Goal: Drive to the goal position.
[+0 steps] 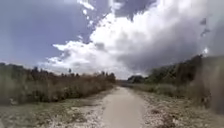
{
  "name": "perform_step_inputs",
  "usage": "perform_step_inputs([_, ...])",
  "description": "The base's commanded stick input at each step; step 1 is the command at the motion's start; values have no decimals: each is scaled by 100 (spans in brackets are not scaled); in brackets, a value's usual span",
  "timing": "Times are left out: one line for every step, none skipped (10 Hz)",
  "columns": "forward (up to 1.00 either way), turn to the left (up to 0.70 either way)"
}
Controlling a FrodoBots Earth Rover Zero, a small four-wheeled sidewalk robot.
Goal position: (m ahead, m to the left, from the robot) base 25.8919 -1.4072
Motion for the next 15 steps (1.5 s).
perform_step_inputs([84,0])
perform_step_inputs([84,0])
perform_step_inputs([84,0])
perform_step_inputs([84,0])
perform_step_inputs([84,0])
perform_step_inputs([84,0])
perform_step_inputs([84,-17])
perform_step_inputs([84,-13])
perform_step_inputs([84,0])
perform_step_inputs([84,0])
perform_step_inputs([84,0])
perform_step_inputs([84,0])
perform_step_inputs([84,0])
perform_step_inputs([84,0])
perform_step_inputs([84,0])
